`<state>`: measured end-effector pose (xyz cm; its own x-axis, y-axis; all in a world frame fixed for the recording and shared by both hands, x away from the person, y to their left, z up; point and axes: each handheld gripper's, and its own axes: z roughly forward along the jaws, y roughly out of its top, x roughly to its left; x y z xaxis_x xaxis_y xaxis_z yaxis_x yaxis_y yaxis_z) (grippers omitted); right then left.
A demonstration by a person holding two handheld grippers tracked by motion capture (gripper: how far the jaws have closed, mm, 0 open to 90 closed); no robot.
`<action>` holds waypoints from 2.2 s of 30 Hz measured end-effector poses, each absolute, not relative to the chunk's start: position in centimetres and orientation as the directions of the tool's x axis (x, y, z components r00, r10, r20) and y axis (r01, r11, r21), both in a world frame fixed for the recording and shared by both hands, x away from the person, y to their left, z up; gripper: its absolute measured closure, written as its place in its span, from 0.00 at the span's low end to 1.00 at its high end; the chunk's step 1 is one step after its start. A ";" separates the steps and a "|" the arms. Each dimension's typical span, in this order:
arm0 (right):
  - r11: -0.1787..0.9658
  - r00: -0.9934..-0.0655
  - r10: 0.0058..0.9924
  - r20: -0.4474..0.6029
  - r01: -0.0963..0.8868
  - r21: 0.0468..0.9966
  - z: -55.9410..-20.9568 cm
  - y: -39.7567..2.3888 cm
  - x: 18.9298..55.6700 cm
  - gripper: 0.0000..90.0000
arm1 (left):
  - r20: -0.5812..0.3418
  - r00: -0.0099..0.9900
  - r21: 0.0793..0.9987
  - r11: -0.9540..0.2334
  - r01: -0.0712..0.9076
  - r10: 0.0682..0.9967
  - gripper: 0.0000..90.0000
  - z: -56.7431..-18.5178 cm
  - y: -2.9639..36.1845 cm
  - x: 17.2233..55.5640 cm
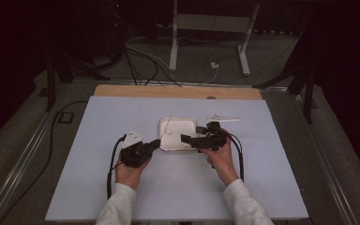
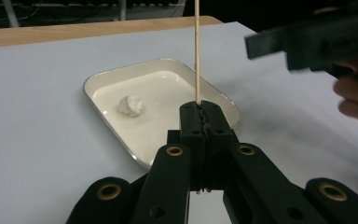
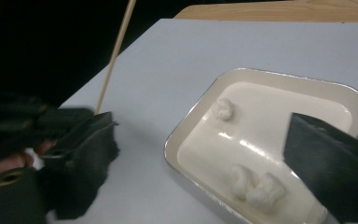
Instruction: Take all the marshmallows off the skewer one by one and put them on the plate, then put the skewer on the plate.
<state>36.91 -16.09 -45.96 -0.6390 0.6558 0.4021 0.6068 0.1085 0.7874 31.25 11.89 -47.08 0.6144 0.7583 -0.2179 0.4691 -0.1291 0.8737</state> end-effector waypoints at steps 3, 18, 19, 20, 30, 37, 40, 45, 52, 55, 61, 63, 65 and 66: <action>0.136 -0.645 0.667 0.374 0.598 0.790 -46.2 -16.4 36.5 0.02 | -0.230 0.607 0.872 -0.116 0.475 0.761 1.00 -46.9 11.5 31.9; 0.170 -0.659 0.689 0.300 0.549 0.818 -46.0 -18.2 33.9 0.02 | -0.276 0.557 0.863 -0.054 0.503 0.783 1.00 -47.0 9.4 34.6; 0.173 -0.659 0.692 0.293 0.546 0.820 -46.0 -18.4 33.8 0.02 | -0.278 0.553 0.862 -0.051 0.505 0.786 1.00 -47.1 9.3 34.8; 0.173 -0.657 0.695 0.292 0.547 0.819 -46.1 -18.6 33.7 0.02 | -0.275 0.550 0.862 -0.052 0.505 0.788 1.00 -47.1 9.2 34.9; 0.185 -0.649 0.715 0.262 0.536 0.823 -46.4 -20.5 32.4 0.02 | -0.298 0.497 0.842 -0.022 0.540 0.815 1.00 -48.0 8.4 36.4; 0.196 -0.638 0.733 0.236 0.530 0.825 -46.7 -22.2 31.4 0.02 | -0.295 0.482 0.830 -0.029 0.558 0.825 1.00 -48.8 7.6 37.1; 0.191 -0.632 0.739 0.234 0.529 0.827 -46.7 -23.0 31.1 0.02 | -0.287 0.479 0.828 -0.037 0.560 0.830 1.00 -49.0 7.3 37.4; 0.178 -0.619 0.749 0.234 0.529 0.830 -46.7 -24.0 30.8 0.02 | -0.286 0.468 0.820 -0.040 0.572 0.836 1.00 -49.5 6.8 37.7; 0.177 -0.612 0.757 0.230 0.531 0.829 -46.7 -24.5 30.7 0.02 | -0.283 0.449 0.805 -0.045 0.591 0.848 1.00 -50.2 6.1 38.1; 0.181 -0.614 0.755 0.229 0.531 0.828 -46.8 -24.4 30.7 0.02 | -0.286 0.439 0.799 -0.041 0.600 0.852 1.00 -50.4 6.0 38.2; 0.182 -0.613 0.756 0.230 0.534 0.826 -46.9 -24.4 30.7 0.02 | -0.288 0.430 0.790 -0.041 0.611 0.856 1.00 -50.6 5.8 38.2; 0.181 -0.611 0.757 0.230 0.534 0.826 -46.9 -24.5 30.8 0.02 | -0.296 0.418 0.786 -0.030 0.618 0.859 1.00 -50.6 5.7 38.2; 0.181 -0.612 0.757 0.230 0.534 0.826 -46.9 -24.5 30.7 0.02 | -0.297 0.410 0.781 -0.028 0.624 0.862 1.00 -50.7 5.6 38.1; 0.182 -0.612 0.757 0.229 0.534 0.826 -46.9 -24.4 30.7 0.02 | -0.298 0.404 0.778 -0.025 0.627 0.865 1.00 -50.8 5.6 38.1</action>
<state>30.72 -24.45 -46.91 -0.6125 0.7566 0.2289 0.5339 0.1823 0.8257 38.11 5.56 -50.77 0.4042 0.8647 -0.2983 0.6274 -0.0249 0.7783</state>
